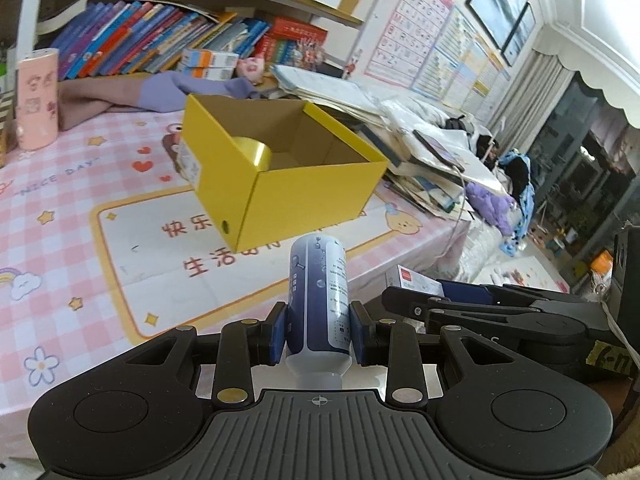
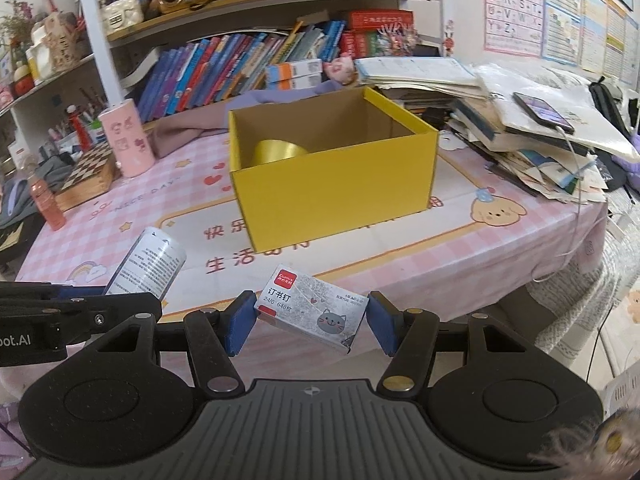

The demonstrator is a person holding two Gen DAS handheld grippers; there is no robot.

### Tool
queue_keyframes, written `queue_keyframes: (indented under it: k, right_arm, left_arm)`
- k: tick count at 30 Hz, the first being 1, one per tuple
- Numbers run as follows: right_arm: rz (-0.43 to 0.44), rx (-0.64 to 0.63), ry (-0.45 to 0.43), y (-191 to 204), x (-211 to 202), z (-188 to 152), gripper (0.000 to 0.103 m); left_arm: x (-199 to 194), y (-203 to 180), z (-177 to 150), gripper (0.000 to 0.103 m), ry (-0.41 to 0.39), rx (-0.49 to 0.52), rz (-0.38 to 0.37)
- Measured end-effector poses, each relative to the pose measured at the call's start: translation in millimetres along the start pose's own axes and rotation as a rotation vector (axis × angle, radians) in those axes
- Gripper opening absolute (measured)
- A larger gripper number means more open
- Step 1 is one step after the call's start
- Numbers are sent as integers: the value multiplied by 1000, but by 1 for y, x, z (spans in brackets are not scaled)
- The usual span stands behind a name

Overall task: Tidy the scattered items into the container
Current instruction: 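Carry the spray bottle in the left tool while the right tool carries the card box to the yellow box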

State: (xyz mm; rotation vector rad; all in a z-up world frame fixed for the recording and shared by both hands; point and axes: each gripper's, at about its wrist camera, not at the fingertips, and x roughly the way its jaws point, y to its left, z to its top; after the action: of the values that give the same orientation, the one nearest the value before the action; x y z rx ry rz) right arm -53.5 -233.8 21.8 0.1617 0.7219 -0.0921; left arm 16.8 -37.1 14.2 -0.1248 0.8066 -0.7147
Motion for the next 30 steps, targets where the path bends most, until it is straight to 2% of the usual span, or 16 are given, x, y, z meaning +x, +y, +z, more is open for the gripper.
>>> queue_keyframes:
  k: [19,30]
  right_arm:
    - [-26,21,5,-24,24,22,58]
    - [-22,-59,-100,-43,49,67,58]
  left_arm:
    - [36,-7,27,31,21,30,-40]
    - [63,-8,70,31,-52,59,-12]
